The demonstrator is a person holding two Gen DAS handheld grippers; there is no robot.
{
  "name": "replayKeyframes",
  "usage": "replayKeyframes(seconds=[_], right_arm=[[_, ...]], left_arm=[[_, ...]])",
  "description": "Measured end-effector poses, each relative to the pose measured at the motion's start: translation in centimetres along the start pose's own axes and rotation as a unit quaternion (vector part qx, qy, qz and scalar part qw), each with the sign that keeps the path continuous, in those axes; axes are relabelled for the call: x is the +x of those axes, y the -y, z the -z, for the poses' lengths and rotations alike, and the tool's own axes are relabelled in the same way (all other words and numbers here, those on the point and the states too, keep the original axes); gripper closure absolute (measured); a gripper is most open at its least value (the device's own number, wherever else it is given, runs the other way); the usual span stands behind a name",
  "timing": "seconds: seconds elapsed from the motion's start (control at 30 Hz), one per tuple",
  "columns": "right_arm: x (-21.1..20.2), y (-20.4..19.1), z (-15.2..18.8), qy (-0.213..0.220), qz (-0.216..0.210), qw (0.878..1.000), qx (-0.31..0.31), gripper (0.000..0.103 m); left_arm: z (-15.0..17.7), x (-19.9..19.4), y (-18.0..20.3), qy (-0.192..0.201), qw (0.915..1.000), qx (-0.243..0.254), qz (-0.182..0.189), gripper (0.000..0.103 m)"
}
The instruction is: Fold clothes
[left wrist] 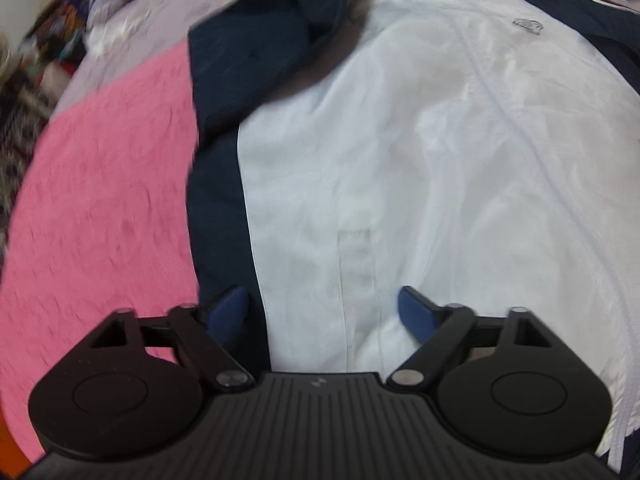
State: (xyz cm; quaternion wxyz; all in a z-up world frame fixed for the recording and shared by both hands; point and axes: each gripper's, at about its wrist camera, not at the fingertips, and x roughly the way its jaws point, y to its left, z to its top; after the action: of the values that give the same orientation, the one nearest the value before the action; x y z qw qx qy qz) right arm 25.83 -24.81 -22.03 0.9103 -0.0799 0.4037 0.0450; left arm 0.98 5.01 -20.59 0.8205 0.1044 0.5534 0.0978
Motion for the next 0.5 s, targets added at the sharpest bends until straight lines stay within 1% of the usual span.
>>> replayKeyframes(seconds=[0.03,0.1,0.13,0.17,0.2,0.23,0.27,0.3,0.33,0.4,0.43,0.47,0.5], right_arm=[[-0.9,-1.6,0.0,0.006,-0.027,0.999,-0.02,0.007],[-2.4,-4.7,0.2,0.011,-0.078,0.995,-0.057,0.005],[-2.7,-6.0,0.9,0.0,-0.093,0.993,-0.066,0.005],[-3.0,-7.4,1.8,-0.017,-0.103,0.992,-0.074,0.005],[-3.3,-8.9,2.8,-0.035,-0.111,0.99,-0.081,0.005],[-3.6,-10.3,4.0,-0.057,-0.115,0.988,-0.086,0.005],[-3.5,-11.3,5.2,-0.079,-0.118,0.986,-0.088,0.005],[-3.7,-12.0,6.2,-0.091,-0.118,0.985,-0.085,0.004],[-4.1,-12.7,7.1,-0.089,-0.115,0.986,-0.076,0.004],[-4.9,-13.2,8.0,-0.09,-0.103,0.989,-0.053,0.003],[-5.1,-13.3,8.0,-0.096,-0.096,0.99,-0.039,0.002],[-5.3,-13.3,8.1,-0.104,-0.09,0.99,-0.027,0.001],[-5.4,-13.2,8.2,-0.11,-0.086,0.99,-0.019,0.0]], left_arm=[[-1.0,-0.9,0.0,0.038,0.9992,0.01,-0.008,0.027],[-3.5,-2.4,-0.3,0.114,0.9931,0.019,-0.017,0.026],[-5.0,-2.6,-0.5,0.143,0.9895,0.017,-0.013,0.023],[-6.8,-2.5,-0.9,0.169,0.9855,0.013,-0.008,0.022],[-8.9,-1.7,-1.4,0.187,0.9824,0.007,-0.001,0.022],[-10.8,-1.1,-1.5,0.2,0.9798,0.003,0.005,0.021],[-12.7,-0.3,-1.4,0.212,0.9773,-0.001,0.009,0.019],[-14.5,0.6,-0.8,0.217,0.9762,0.001,0.005,0.017],[-16.1,1.6,-0.1,0.216,0.9763,0.007,-0.008,0.016],[-19.6,5.3,0.7,0.204,0.9765,0.029,-0.065,0.016],[-20.6,6.4,2.2,0.19,0.976,0.043,-0.097,0.016],[-21.4,7.6,3.2,0.173,0.9758,0.058,-0.12,0.021],[-22.0,8.9,3.2,0.157,0.9761,0.075,-0.13,0.029]])
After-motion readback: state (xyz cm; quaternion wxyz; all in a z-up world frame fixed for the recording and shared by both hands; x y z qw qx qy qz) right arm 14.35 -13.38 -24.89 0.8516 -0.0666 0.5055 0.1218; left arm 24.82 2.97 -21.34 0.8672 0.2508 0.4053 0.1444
